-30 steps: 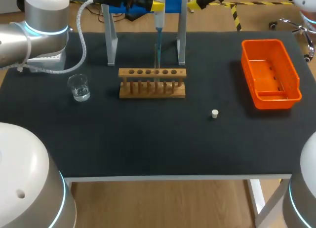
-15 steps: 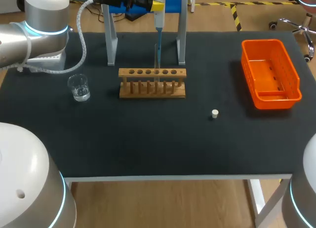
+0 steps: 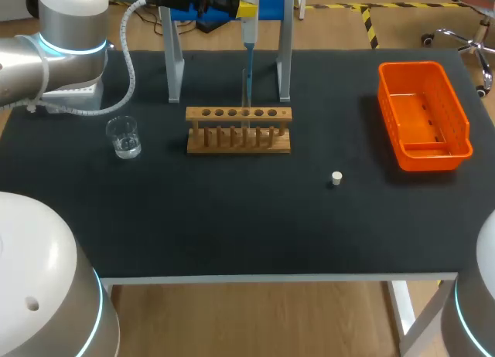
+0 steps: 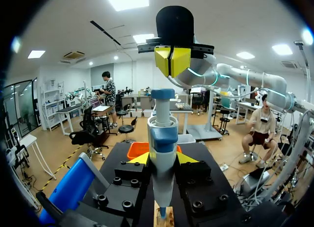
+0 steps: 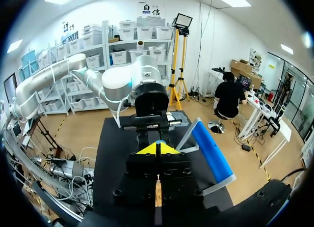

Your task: Invert the test tube, pick up the pipette, mount the tip to pipette, aspirate from beaker and dispense into the tube, eject the tip, return the pipette, and cap with the stopper.

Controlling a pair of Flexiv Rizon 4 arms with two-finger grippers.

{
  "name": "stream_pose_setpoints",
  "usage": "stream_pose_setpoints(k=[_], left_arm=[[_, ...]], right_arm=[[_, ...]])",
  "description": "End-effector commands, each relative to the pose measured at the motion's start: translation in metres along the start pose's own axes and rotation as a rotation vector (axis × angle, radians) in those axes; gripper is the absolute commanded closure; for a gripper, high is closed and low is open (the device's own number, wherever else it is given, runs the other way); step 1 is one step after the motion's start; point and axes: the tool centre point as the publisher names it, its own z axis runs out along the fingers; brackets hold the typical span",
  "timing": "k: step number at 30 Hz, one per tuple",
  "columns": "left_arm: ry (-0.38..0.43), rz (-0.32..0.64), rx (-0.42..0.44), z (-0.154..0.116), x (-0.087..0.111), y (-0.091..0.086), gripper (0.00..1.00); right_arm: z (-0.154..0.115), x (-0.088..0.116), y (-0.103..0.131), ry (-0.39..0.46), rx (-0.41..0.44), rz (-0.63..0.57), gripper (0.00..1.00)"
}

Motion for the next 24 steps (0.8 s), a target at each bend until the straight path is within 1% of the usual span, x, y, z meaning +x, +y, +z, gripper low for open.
stream_pose_setpoints(k=[1, 9, 13, 24], left_arm=[[0.001, 0.001, 0.000, 0.000, -0.001, 0.000, 1.00], [0.001, 0.001, 0.000, 0.000, -0.001, 0.000, 1.00], [0.001, 0.001, 0.000, 0.000, -0.001, 0.000, 1.00], [0.001, 0.001, 0.000, 0.000, -0.001, 0.000, 1.00]], right_arm=[[0.008, -0.004, 0.007, 0.000, 0.012, 0.005, 1.00], [0.018, -0.005, 0.009, 0.003, 0.014, 0.025, 1.00], [0.020, -0.007, 0.010, -0.016, 0.020, 0.035, 1.00], [0.026, -0.008, 0.007, -0.008, 0.022, 0.047, 1.00]])
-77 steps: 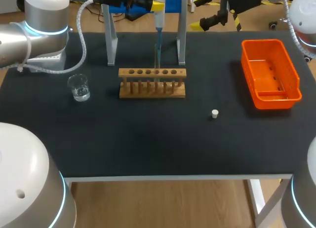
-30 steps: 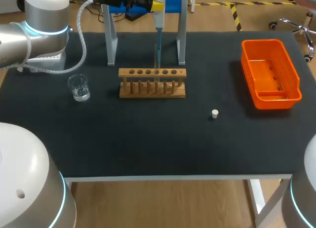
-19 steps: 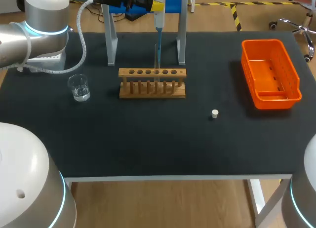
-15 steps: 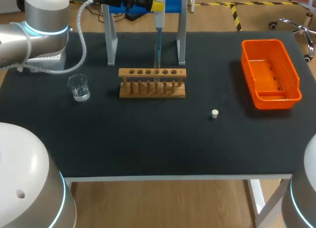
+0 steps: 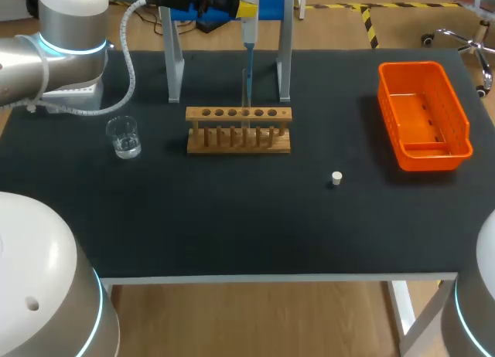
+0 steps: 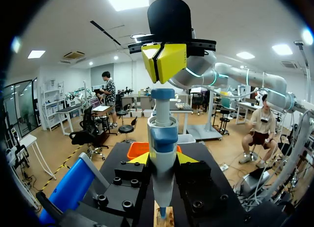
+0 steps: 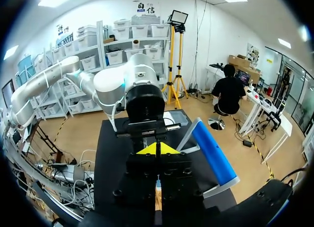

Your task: Invert the test tube, pick up the pipette, mount the tip to pipette, aspirate from beaker and dispense into the tube, eject the tip, return the pipette, and cap with the stopper.

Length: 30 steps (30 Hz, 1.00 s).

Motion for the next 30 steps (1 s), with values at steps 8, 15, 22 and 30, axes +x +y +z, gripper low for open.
stream_pose_setpoints(k=[8, 15, 22, 30], left_arm=[[0.001, 0.001, 0.000, -0.0002, -0.0006, 0.0001, 1.00], [0.001, 0.001, 0.000, -0.0002, -0.0006, 0.0001, 1.00], [0.001, 0.001, 0.000, -0.0002, -0.0006, 0.0001, 1.00], [0.001, 0.001, 0.000, -0.0002, -0.0006, 0.0001, 1.00]], right_arm=[[0.0052, -0.0011, 0.0014, 0.006, 0.008, -0.001, 1.00], [0.0075, -0.0009, 0.0007, 0.007, 0.010, 0.004, 1.00], [0.0092, -0.0011, -0.0041, 0.008, 0.015, 0.011, 1.00], [0.0105, -0.0003, -0.0062, 0.012, 0.018, 0.015, 1.00]])
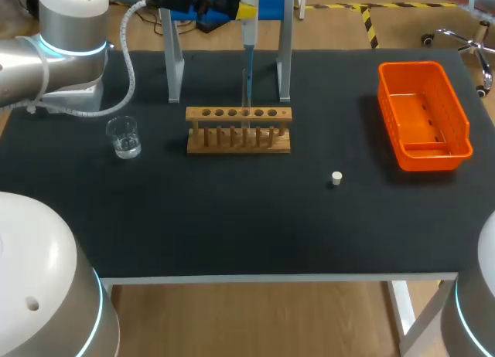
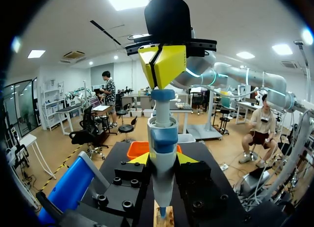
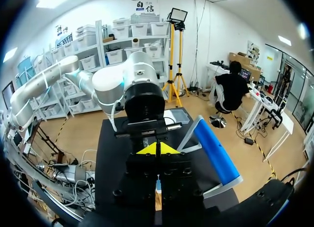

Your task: Invert the test tube, pick up the pipette, mount the tip to pipette, aspirate from beaker and dispense into the tube, eject the tip, return the pipette, and cap with the stopper.

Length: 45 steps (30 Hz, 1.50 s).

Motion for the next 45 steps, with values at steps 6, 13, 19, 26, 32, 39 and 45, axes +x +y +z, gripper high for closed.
stream_pose_setpoints(k=[6, 13, 19, 26, 32, 39, 45], left_arm=[[0.001, 0.001, 0.001, -0.001, -0.001, -0.003, 1.00], [0.001, 0.001, 0.001, -0.001, -0.001, -0.003, 1.00], [0.001, 0.001, 0.001, -0.001, -0.001, -0.003, 1.00], [0.001, 0.001, 0.001, -0.001, -0.001, -0.003, 1.00], [0.001, 0.001, 0.001, -0.001, -0.001, -0.003, 1.00], [0.001, 0.001, 0.001, -0.001, -0.001, -0.003, 1.00], [0.001, 0.001, 0.001, -0.001, -0.001, -0.003, 1.00]], right_arm=[[0.004, 0.000, -0.004, 0.007, 0.007, 0.001, 1.00], [0.006, 0.000, -0.008, 0.012, 0.010, 0.007, 1.00], [0.007, 0.000, -0.011, 0.015, 0.012, 0.011, 1.00], [0.011, 0.001, -0.016, 0.022, 0.017, 0.017, 1.00], [0.013, 0.001, -0.020, 0.028, 0.022, 0.024, 1.00], [0.012, 0.001, -0.020, 0.027, 0.024, 0.026, 1.00], [-0.001, 0.003, -0.009, 0.020, -0.004, 0.003, 1.00]])
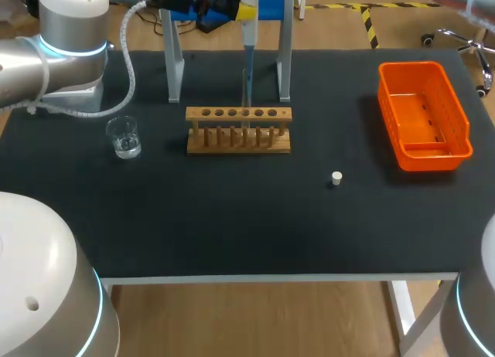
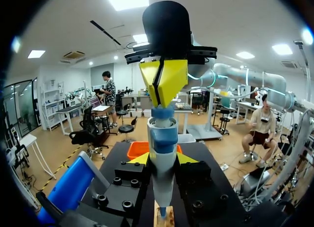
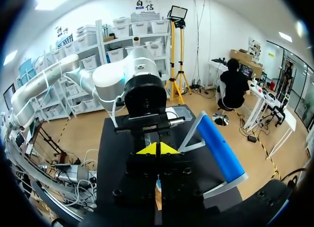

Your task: Invert the test tube, pick up the pipette, mount the tip to pipette, aspirate from beaker and dispense into the tube, eject the tip, return the pipette, and cap with the stopper.

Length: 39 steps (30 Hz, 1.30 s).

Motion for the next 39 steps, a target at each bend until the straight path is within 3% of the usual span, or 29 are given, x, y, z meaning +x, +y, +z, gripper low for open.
stream_pose_setpoints(k=[1, 3, 5, 6, 7, 15, 21, 26, 32, 39], left_arm=[[0.001, 0.000, -0.001, -0.001, 0.000, -0.003, 1.00], [0.001, 0.000, -0.001, -0.001, 0.000, -0.003, 1.00], [0.001, 0.000, -0.001, -0.001, 0.000, -0.003, 1.00], [0.001, 0.000, -0.001, -0.001, 0.000, -0.003, 1.00], [0.001, 0.000, -0.001, -0.001, 0.000, -0.003, 1.00], [0.001, 0.000, -0.001, -0.001, 0.000, -0.003, 1.00], [0.001, 0.000, -0.001, -0.001, 0.000, -0.003, 1.00], [0.001, 0.000, -0.001, -0.001, 0.000, -0.003, 1.00], [0.001, 0.000, -0.001, -0.001, 0.000, -0.003, 1.00], [0.001, 0.000, -0.001, -0.001, 0.000, -0.003, 1.00]], right_arm=[[-0.011, 0.003, 0.002, -0.003, -0.015, -0.018, 1.00], [-0.018, 0.005, 0.005, -0.004, -0.028, -0.030, 1.00], [-0.023, 0.007, 0.004, -0.005, -0.031, -0.039, 0.63], [-0.026, 0.008, 0.002, -0.006, -0.031, -0.041, 0.50], [-0.029, 0.010, 0.000, -0.007, -0.034, -0.047, 0.00], [-0.058, 0.022, -0.027, 0.001, -0.068, -0.085, 0.00], [-0.067, 0.028, -0.063, 0.009, -0.082, -0.112, 0.00], [-0.053, 0.030, -0.099, 0.028, -0.081, -0.138, 0.00], [-0.029, 0.034, -0.137, 0.086, -0.155, -0.200, 0.00], [-0.001, 0.023, -0.163, 0.115, -0.188, -0.164, 0.00]])
